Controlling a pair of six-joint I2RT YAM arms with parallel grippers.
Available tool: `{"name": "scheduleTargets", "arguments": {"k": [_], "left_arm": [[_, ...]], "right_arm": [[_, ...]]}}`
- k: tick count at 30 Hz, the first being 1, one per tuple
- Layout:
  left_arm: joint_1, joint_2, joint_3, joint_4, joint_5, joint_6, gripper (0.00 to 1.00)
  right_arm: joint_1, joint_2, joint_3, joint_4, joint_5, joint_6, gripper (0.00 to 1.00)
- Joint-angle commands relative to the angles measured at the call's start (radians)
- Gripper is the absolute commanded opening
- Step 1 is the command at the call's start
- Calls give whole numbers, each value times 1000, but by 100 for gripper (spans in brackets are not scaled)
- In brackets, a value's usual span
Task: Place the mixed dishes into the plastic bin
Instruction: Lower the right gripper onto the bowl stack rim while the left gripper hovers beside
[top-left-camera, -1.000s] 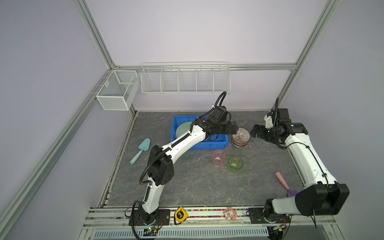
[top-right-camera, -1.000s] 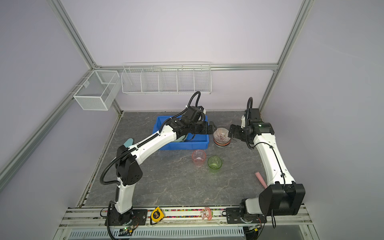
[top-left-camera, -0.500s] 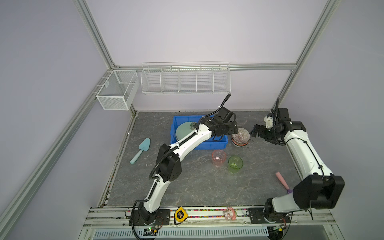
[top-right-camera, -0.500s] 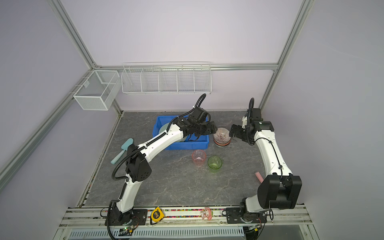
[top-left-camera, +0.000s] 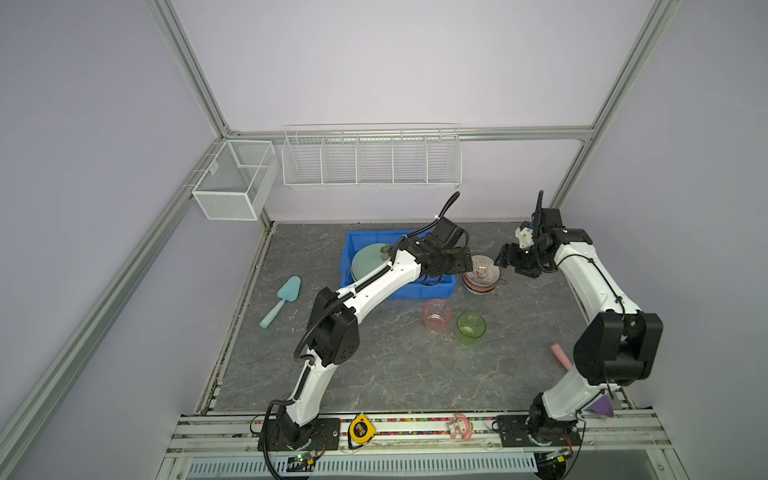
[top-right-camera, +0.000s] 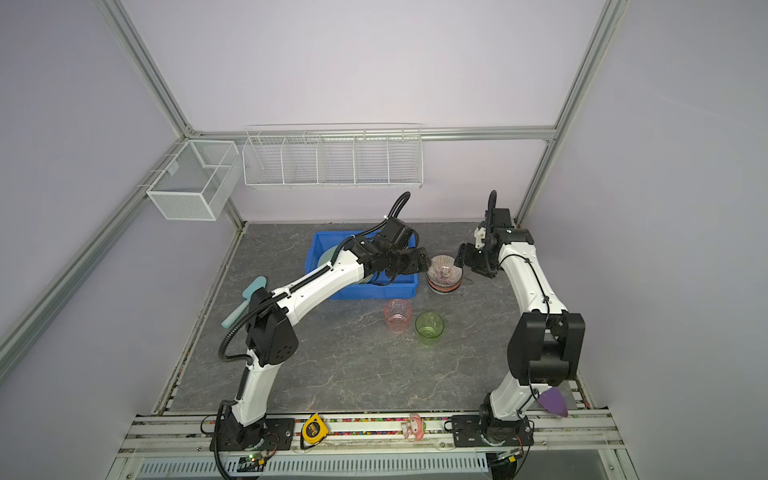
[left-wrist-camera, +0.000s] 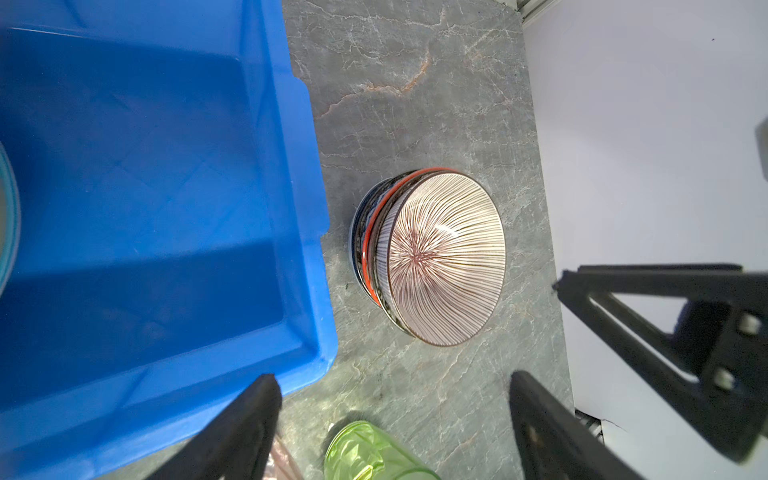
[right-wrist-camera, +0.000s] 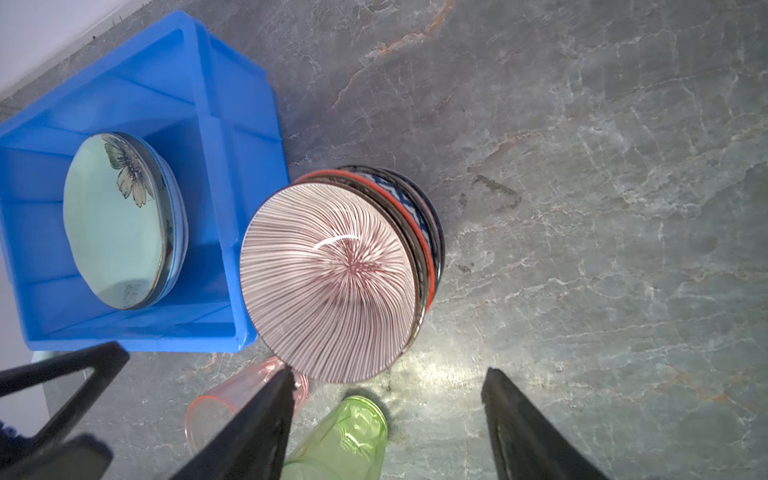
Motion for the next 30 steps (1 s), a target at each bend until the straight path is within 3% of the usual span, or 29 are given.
{"name": "scheduleTargets", "arguments": {"k": [1,15,30], "left_arm": [[15,-63,-33,22,-16,19,88],[100,-211,-224,112,-2,14,88],[122,-245,-305,139,14,13,89]], "right_arm": [[20,47,57,-18,4,-27,71],[70,226,190,-73,183,-78,70],[127,327,254,-103,294,-109,69]]}}
